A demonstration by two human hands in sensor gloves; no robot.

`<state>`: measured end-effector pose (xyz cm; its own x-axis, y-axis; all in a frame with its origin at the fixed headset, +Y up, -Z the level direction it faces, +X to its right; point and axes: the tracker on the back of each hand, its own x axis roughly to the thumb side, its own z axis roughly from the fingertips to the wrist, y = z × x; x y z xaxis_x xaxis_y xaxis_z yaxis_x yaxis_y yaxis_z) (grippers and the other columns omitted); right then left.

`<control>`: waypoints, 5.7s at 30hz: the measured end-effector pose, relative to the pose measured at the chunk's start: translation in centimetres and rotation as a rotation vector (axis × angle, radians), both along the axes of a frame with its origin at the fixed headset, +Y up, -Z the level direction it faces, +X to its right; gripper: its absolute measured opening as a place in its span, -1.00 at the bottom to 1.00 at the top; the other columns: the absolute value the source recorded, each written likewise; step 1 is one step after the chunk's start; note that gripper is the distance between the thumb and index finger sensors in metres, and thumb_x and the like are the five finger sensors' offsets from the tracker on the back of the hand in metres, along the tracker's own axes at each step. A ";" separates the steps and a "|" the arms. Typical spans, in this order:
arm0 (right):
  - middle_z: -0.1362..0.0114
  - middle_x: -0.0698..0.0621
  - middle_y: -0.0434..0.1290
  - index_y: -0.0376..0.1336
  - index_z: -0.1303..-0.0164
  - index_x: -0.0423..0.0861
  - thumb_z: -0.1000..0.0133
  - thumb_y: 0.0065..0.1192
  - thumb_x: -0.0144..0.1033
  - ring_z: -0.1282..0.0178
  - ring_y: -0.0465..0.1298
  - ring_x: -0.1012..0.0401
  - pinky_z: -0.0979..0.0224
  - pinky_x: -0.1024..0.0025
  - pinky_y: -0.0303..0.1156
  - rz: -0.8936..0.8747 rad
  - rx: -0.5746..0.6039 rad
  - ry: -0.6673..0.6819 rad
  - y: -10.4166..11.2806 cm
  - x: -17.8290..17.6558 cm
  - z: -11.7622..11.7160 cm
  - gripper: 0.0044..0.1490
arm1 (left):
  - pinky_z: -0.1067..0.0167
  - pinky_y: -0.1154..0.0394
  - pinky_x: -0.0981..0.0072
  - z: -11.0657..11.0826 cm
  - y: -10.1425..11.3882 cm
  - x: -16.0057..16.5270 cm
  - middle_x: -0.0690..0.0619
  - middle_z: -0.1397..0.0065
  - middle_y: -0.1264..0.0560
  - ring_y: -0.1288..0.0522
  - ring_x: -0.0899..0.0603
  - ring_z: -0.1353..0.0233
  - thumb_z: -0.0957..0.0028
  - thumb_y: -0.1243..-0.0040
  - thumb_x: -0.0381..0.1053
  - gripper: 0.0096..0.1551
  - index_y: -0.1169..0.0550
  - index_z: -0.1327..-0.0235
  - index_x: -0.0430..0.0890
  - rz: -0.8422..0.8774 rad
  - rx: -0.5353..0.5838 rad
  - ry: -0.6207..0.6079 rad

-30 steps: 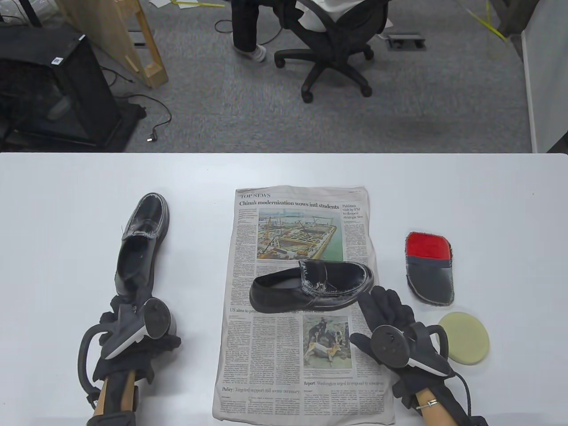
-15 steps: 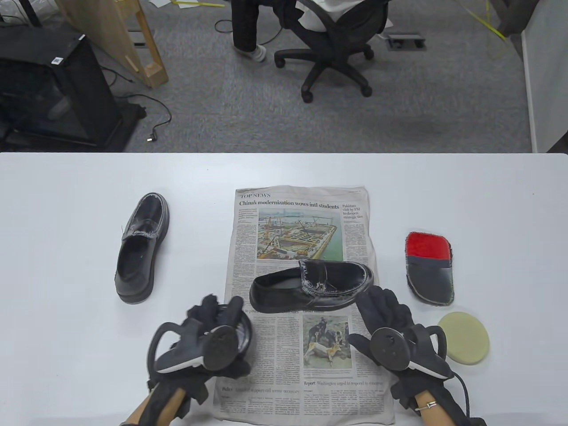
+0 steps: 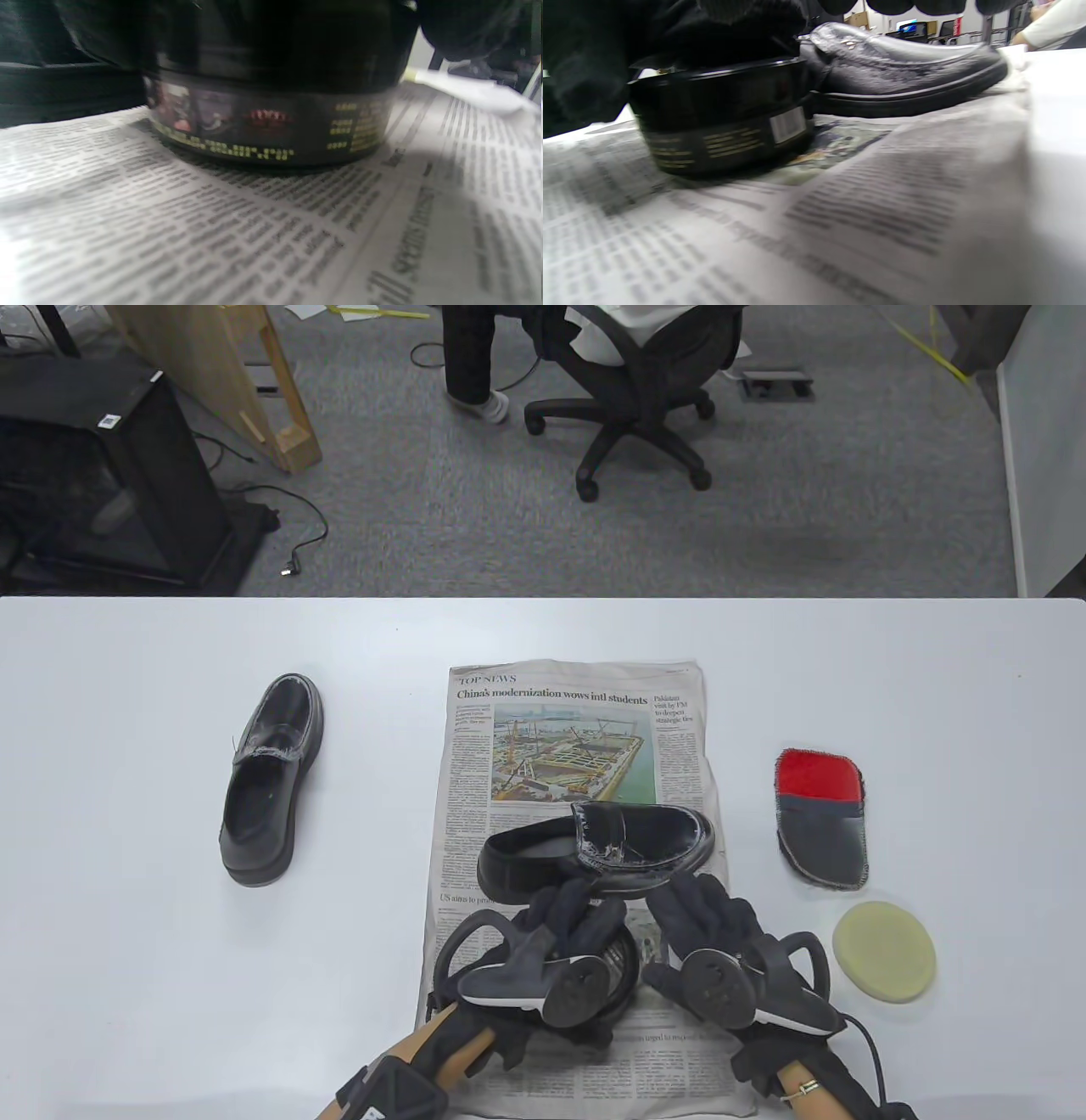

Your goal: Dip and apply leather care cream with polishing sponge on shoes

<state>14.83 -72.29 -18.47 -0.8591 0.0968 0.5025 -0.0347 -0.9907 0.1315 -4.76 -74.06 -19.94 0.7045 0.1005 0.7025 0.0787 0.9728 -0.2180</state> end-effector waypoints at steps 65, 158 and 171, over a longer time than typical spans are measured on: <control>-0.79 -0.44 -0.15 -0.24 -0.80 -0.31 -0.08 0.07 0.33 -0.65 -0.03 -0.49 -0.55 -0.39 0.08 0.187 -0.046 0.193 -0.1 -10.1 0.0 0.35 | -0.45 -0.39 -0.07 -0.9 -2.7 -5.6 -0.15 -0.66 -0.29 -0.34 -0.24 -0.58 0.23 -0.38 0.34 0.39 -0.02 -0.69 -0.26 0.102 -0.120 0.235; -0.61 -0.41 0.36 0.25 -0.61 -0.25 -0.18 -0.07 0.38 -0.40 0.48 -0.38 -0.27 -0.23 0.50 0.244 -0.158 -0.857 1.2 17.0 -5.3 0.08 | -0.39 -0.32 -0.39 -1.5 -2.0 -2.8 -0.50 -0.72 -0.10 -0.22 -0.53 -0.59 0.15 -0.16 0.49 0.47 0.04 -0.73 -0.41 0.054 -0.137 0.107; -0.57 -0.35 0.22 -0.02 -0.66 -0.24 -0.09 0.32 0.02 -0.32 0.48 -0.24 -0.32 0.13 0.57 0.509 -0.235 -0.822 -3.4 14.8 -5.1 0.06 | -0.40 -0.33 -0.40 -1.5 -2.2 -3.0 -0.47 -0.74 -0.12 -0.24 -0.52 -0.60 0.17 -0.16 0.50 0.48 0.06 -0.74 -0.35 0.067 -0.159 0.124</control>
<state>29.64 -75.71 -23.62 -0.8982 -0.3596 -0.2527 0.2190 -0.8647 0.4520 -7.81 -76.26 -21.47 0.7724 0.2526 0.5828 -0.0221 0.9276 -0.3728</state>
